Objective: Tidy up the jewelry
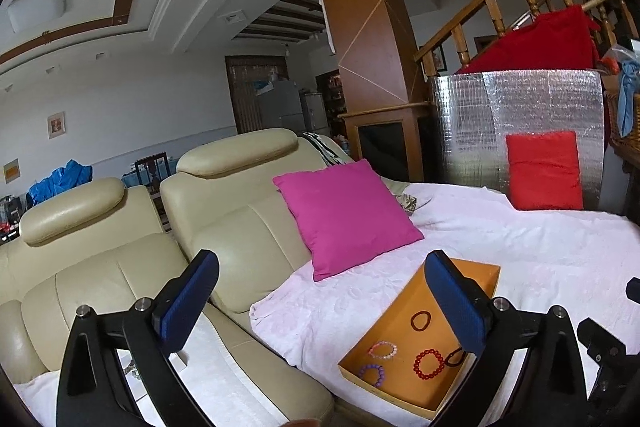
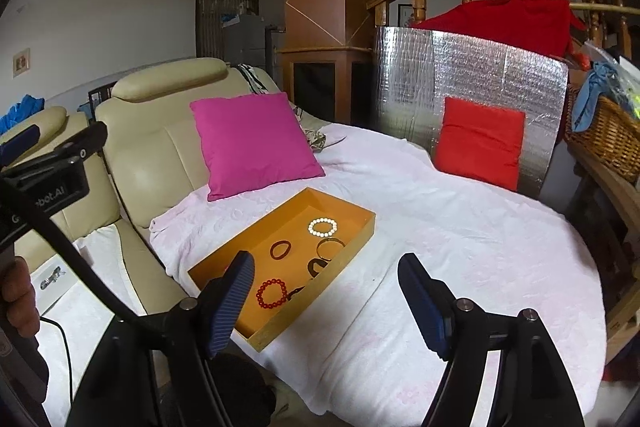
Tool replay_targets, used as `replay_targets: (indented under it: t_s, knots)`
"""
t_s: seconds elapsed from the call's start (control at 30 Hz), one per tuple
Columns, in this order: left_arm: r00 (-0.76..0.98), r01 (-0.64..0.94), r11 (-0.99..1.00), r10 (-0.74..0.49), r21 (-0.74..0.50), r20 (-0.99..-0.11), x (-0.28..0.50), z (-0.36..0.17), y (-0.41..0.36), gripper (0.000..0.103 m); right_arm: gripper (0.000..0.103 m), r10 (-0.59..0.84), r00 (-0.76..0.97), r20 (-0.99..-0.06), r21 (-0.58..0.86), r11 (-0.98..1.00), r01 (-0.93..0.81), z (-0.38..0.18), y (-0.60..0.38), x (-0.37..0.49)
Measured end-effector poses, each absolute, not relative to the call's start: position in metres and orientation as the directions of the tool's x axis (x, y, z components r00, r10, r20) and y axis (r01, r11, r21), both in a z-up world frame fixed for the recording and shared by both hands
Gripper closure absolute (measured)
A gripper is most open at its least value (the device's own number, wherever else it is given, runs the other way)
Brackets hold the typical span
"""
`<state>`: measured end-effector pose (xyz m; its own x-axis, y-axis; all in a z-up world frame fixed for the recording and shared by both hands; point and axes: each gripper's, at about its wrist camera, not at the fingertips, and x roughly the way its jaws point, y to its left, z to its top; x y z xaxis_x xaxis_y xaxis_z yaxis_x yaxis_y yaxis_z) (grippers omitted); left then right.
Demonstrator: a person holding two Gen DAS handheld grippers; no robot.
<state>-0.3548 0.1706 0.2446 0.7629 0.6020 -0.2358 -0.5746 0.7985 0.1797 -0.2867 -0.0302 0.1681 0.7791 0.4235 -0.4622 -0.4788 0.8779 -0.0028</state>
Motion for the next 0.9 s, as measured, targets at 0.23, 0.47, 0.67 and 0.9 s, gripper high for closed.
replay_targets:
  t_s: [0.23, 0.47, 0.67, 0.9]
  knots:
    - [0.765, -0.571, 0.800, 0.600, 0.182, -0.236, -0.365, 0.246, 0.171, 0.001, 0.024, 0.418, 0.768, -0.486, -0.016, 0.874, -0.486, 0.173, -0.024, -0.299]
    - [0.769, -0.566, 0.804, 0.594, 0.182, -0.235, -0.366, 0.245, 0.171, 0.001, 0.024, 0.413, 0.775, -0.478, -0.030, 0.875, -0.484, 0.178, -0.021, -0.306]
    - [0.768, -0.570, 0.803, 0.596, 0.174, -0.235, -0.368, 0.243, 0.176, 0.001, 0.024, 0.405, 0.775, -0.485, -0.038, 0.875, -0.482, 0.179, -0.016, -0.310]
    - [0.762, -0.574, 0.800, 0.599, 0.173, -0.245, -0.369, 0.239, 0.181, 0.001, 0.024, 0.400, 0.776, -0.488, -0.050, 0.875, -0.482, 0.180, -0.011, -0.310]
